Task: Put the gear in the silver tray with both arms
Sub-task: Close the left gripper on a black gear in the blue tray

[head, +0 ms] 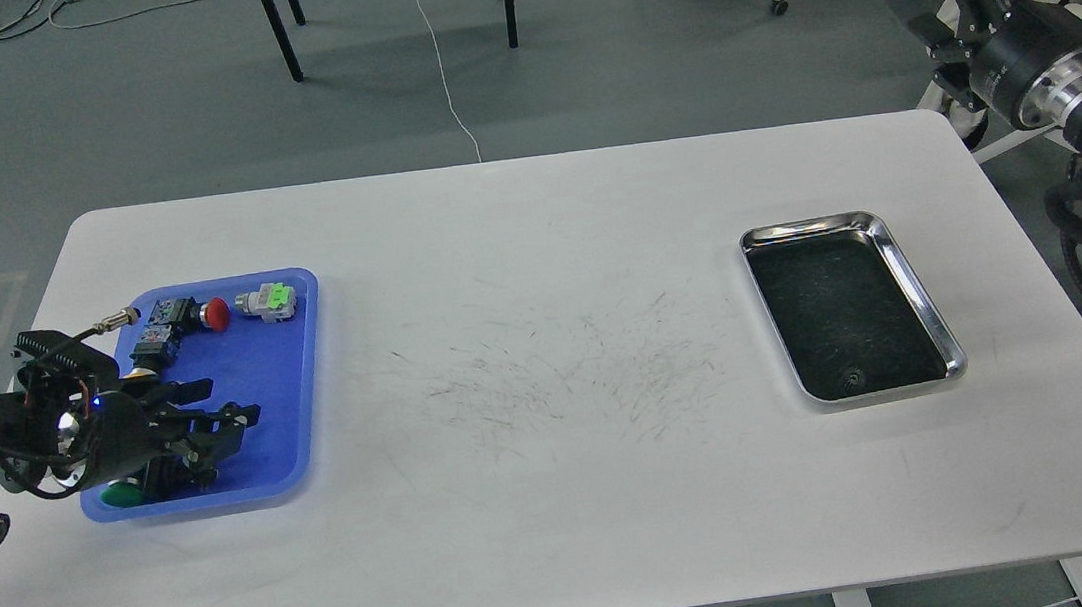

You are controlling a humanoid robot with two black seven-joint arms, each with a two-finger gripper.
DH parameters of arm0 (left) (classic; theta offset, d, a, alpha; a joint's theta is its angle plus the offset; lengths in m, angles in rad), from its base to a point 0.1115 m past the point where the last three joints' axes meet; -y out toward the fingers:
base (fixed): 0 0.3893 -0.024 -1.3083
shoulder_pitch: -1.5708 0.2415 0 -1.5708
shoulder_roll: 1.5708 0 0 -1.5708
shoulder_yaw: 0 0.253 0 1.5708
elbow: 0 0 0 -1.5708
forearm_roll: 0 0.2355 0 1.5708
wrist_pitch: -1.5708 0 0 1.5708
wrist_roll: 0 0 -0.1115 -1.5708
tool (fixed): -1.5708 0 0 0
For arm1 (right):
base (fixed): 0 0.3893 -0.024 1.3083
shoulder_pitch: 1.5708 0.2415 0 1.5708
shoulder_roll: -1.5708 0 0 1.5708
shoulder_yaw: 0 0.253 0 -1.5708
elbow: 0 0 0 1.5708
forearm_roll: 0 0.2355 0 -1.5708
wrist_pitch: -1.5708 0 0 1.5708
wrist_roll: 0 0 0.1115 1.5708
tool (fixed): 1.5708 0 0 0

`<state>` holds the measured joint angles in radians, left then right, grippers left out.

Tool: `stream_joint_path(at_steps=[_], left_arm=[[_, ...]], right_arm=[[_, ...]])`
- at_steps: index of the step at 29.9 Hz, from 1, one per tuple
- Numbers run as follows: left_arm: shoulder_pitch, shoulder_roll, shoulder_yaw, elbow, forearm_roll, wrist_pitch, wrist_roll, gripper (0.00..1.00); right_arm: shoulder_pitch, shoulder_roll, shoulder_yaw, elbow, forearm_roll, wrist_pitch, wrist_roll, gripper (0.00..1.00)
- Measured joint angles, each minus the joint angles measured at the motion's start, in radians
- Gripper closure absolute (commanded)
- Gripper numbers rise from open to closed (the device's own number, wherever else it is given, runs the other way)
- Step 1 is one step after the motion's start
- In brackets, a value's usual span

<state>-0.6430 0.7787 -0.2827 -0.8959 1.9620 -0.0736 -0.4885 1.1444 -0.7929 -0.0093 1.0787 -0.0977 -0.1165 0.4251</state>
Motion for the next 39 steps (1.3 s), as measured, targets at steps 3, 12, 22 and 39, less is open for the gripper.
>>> stream_joint_path(at_steps=[3, 12, 22, 39], left_arm=[[0.0, -0.013, 0.012, 0.022, 0.0, 0.013, 0.0, 0.32], [-0.003, -0.028, 0.02, 0.059, 0.0, 0.022, 0.0, 0.42], [-0.002, -0.03, 0.019, 0.058, 0.001, 0.023, 0.0, 0.59], [-0.002, -0.04, 0.019, 0.043, 0.072, 0.04, 0.0, 0.91]], right_arm=[[0.0, 0.0, 0.0, 0.001, -0.001, 0.0, 0.0, 0.06], [-0.003, -0.008, 0.0, 0.002, -0.001, 0.0, 0.0, 0.06], [-0.003, -0.007, -0.002, 0.001, -0.002, -0.002, 0.0, 0.06], [-0.011, -0.008, -0.01, 0.0, -0.003, -0.002, 0.0, 0.06]])
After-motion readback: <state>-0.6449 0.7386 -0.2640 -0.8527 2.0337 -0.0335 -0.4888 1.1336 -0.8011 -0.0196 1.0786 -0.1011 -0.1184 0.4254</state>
